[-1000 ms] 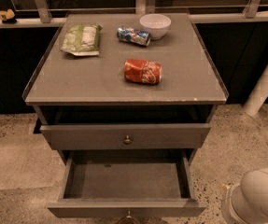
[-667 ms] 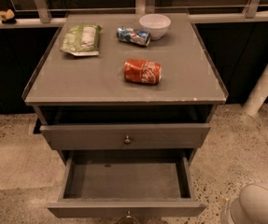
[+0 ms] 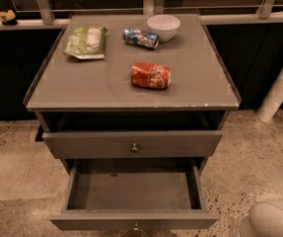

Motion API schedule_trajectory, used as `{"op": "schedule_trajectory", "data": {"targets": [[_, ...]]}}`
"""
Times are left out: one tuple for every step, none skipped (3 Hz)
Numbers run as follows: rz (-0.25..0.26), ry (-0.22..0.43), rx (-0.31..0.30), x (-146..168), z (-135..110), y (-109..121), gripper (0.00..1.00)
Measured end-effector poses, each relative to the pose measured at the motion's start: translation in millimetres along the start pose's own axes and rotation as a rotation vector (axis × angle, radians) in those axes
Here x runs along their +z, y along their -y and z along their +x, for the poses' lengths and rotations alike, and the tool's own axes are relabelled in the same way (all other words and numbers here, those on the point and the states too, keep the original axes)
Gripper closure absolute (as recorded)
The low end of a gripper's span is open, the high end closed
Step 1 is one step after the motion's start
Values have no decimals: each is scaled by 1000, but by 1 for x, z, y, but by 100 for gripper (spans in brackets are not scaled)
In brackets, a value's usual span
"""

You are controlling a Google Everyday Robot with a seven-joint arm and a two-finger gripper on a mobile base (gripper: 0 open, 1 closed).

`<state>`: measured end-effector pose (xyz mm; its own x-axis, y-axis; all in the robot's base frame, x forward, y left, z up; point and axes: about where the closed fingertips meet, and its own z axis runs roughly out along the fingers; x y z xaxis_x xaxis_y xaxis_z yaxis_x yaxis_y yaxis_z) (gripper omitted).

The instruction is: Close middle drawer

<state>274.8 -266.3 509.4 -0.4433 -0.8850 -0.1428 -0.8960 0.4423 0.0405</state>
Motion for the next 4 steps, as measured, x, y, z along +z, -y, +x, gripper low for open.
{"op": "schedule_trajectory", "data": {"targets": [[-67, 27, 16, 46, 0, -14, 0], [-135, 44, 22, 97, -3, -26, 0], [-199, 60, 17, 135, -10, -32, 0], [-205, 98, -9, 156, -28, -26, 0]]}}
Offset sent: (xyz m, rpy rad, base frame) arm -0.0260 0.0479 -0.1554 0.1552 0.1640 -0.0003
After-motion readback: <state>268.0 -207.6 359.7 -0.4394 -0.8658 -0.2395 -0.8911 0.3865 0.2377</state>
